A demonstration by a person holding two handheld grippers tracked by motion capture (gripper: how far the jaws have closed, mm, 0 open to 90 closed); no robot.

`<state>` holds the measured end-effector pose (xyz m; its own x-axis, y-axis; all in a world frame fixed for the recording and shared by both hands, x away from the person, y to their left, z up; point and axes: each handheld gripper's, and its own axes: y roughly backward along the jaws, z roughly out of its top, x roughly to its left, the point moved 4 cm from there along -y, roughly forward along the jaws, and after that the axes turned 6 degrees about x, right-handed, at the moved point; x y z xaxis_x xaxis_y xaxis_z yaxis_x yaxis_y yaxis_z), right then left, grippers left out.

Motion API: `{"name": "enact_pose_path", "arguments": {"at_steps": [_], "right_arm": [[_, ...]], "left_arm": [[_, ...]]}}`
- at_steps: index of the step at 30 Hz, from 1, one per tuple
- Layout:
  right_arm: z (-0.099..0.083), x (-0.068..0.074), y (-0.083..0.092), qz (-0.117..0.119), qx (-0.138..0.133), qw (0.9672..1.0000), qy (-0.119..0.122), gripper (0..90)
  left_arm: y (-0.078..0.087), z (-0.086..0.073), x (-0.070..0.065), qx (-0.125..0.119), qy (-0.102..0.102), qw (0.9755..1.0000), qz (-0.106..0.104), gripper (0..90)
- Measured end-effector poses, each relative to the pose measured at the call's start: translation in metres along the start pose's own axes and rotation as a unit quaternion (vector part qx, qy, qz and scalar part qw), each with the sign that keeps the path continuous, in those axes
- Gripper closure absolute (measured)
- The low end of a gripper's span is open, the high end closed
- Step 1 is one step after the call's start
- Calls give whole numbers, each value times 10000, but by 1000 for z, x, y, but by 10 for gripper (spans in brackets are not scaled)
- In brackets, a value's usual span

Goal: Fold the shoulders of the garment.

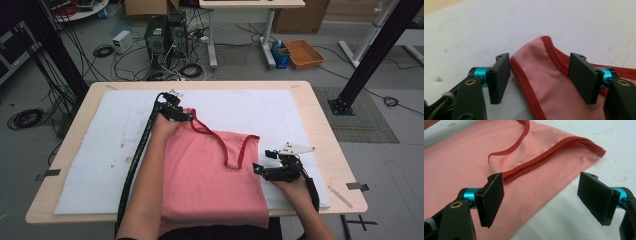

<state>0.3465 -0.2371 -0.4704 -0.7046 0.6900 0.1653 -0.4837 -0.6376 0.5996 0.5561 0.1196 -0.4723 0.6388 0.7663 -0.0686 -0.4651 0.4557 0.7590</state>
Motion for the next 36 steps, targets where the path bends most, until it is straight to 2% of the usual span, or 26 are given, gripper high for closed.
{"name": "enact_pose_path", "arguments": {"at_steps": [1, 6, 9, 11, 15, 21, 22, 27, 30, 32, 34, 36], "right_arm": [[0, 0, 0, 10, 10, 10000, -9, 213], [0, 1, 0, 0, 16, 10000, 48, 213], [0, 1, 0, 18, 28, 10000, 59, 213], [0, 1, 0, 23, 36, 10000, 51, 213], [0, 2, 0, 25, 30, 10000, 55, 213], [0, 1, -1, 53, 70, 9999, 82, 214], [0, 1, -1, 51, 54, 9999, 77, 213], [0, 1, -1, 50, 39, 10000, 70, 214], [0, 1, -1, 40, 51, 10000, 75, 213], [0, 1, -1, 47, 57, 10000, 59, 213], [0, 1, -1, 51, 42, 10000, 51, 213], [0, 1, 0, 39, 39, 10000, 54, 214]], "left_arm": [[-1, 0, -2, -57, -72, 9999, 80, 379], [0, 1, -6, -44, -216, 9996, 168, 636], [-1, 2, -12, -102, -424, 9988, 232, 768], [-1, 3, -15, -105, -489, 9984, 269, 808], [4, 4, -17, -193, -484, 9985, 172, 821], [24, 5, -21, -563, -459, 9974, 18, 824], [30, 4, -23, -685, -448, 9966, 3, 824], [52, 1, -29, -985, -444, 9941, -33, 824], [66, -7, -41, -1219, -422, 9916, -106, 823], [66, -7, -41, -1219, -422, 9916, -106, 824], [77, -24, -58, -1378, -518, 9891, -92, 823], [81, -32, -66, -1377, -611, 9886, -77, 822]]}}
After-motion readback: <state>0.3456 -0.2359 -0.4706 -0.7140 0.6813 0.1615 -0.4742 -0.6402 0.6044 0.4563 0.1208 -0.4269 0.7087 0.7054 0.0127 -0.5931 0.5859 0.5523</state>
